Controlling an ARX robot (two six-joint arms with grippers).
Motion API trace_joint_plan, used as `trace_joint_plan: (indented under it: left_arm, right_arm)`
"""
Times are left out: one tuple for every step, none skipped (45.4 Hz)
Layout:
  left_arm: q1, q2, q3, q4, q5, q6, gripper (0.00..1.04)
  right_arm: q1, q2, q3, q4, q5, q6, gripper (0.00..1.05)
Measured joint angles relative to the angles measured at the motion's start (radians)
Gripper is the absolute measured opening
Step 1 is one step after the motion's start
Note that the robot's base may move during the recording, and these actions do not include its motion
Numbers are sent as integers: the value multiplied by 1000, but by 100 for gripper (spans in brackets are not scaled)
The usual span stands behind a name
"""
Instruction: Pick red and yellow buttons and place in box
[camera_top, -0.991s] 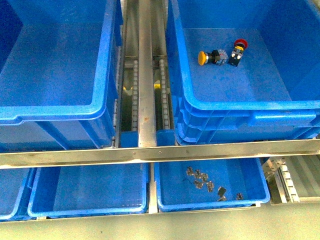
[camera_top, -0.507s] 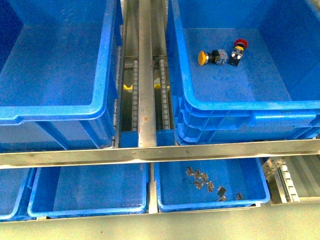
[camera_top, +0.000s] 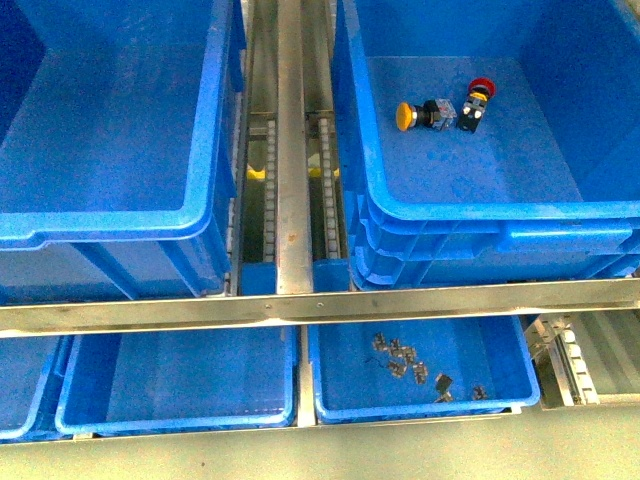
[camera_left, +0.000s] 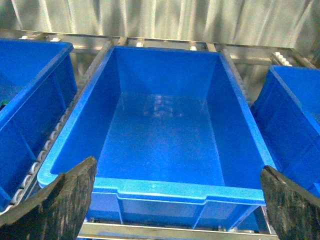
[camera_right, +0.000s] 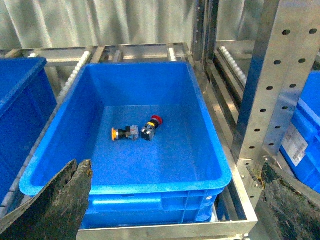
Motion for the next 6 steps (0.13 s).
trace_joint_plan:
  left_arm:
    - [0,0,0,0,0,0,97]
    - [0,0,0,0,0,0,97]
    - [0,0,0,0,0,0,97]
    - [0,0,0,0,0,0,97]
    - [0,0,0,0,0,0,97]
    - [0,0,0,0,0,0,97]
  right_arm:
    - [0,0,0,0,0,0,99]
    - [0,0,0,0,0,0,99]
    - [0,0,0,0,0,0,99]
    - [0,0,0,0,0,0,99]
    - [0,0,0,0,0,0,99]
    - [0,0,0,0,0,0,99]
